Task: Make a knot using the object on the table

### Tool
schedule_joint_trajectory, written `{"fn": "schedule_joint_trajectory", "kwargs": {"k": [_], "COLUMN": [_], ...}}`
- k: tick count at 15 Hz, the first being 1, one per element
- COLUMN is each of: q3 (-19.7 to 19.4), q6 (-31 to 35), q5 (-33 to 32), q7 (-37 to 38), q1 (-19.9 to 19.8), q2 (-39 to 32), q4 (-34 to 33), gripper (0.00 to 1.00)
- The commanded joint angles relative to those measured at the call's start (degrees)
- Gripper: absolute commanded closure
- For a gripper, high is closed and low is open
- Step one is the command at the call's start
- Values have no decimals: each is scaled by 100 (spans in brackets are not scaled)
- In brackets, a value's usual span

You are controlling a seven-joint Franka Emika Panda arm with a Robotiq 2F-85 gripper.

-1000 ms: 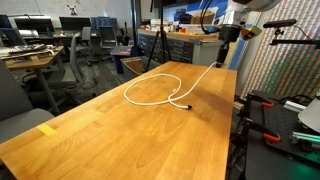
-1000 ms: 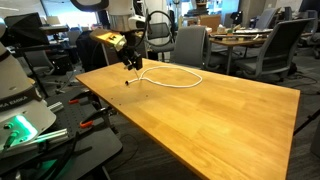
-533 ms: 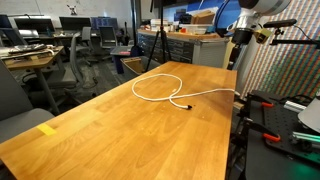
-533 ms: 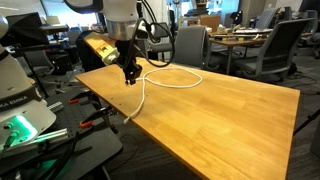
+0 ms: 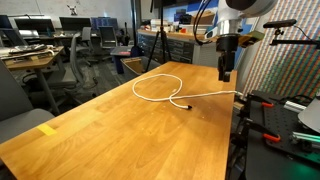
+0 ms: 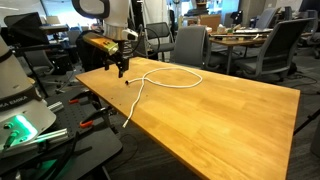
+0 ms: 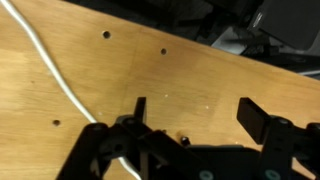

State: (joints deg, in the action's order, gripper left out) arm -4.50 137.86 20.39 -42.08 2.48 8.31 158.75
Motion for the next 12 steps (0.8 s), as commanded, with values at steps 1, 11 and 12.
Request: {"fn": "schedule_joint_trajectory", "kwargs": {"k": [1,11,12], "q3": [848,916,916], "q6": [411,990,1042], "q5": [-639,-3997,-3921], "q7": [1172,3735,3739], "q1": [557,908,860], "q2": [-873,-2882,-2992], "q4": [-380,-2367,-2513], "gripper": [0,15,25]}}
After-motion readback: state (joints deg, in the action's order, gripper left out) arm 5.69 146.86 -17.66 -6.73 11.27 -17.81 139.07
